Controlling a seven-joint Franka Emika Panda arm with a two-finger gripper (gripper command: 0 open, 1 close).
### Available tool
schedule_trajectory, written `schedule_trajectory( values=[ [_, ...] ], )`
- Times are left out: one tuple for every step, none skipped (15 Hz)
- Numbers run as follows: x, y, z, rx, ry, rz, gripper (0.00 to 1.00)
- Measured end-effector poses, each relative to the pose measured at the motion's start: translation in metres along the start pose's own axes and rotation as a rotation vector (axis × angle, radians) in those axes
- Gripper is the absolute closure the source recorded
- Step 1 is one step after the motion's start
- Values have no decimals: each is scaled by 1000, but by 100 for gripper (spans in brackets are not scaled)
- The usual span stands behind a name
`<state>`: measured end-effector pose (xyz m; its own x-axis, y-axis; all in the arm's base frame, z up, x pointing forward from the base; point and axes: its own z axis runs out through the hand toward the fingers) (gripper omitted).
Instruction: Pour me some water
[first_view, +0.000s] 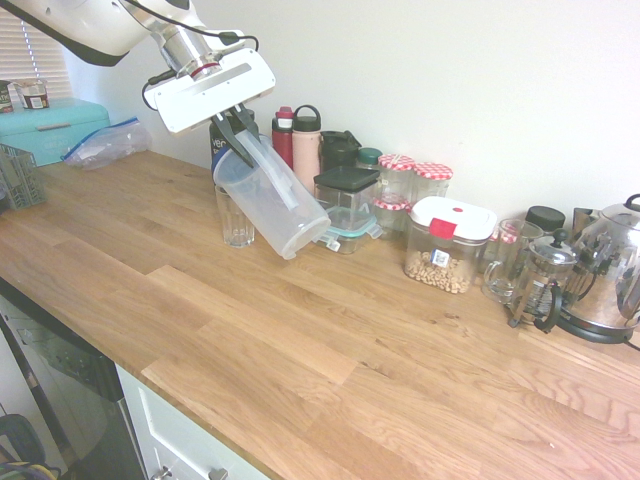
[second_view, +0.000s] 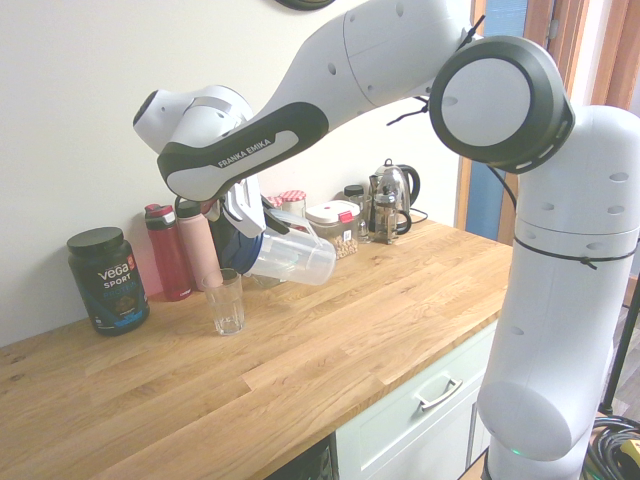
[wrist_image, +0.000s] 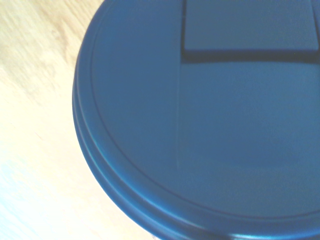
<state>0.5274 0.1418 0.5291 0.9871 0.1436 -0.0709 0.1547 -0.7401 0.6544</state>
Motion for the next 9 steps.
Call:
schedule_trajectory(
  values=[
    [0, 3, -2, 3, 4, 8, 100],
    [1, 10, -7, 30, 18, 33, 100],
    [0, 21, -12, 74, 36, 66, 100],
    [-3, 37, -16, 121, 44, 106, 100],
    [-8, 57, -17, 162, 48, 151, 100],
    [-14, 80, -16, 201, 45, 200, 100],
    [-21, 101, -11, 244, 37, 249, 100],
    [-30, 122, -5, 289, 25, 299, 100],
    [-41, 140, 3, 335, 10, 348, 100]
  ],
)
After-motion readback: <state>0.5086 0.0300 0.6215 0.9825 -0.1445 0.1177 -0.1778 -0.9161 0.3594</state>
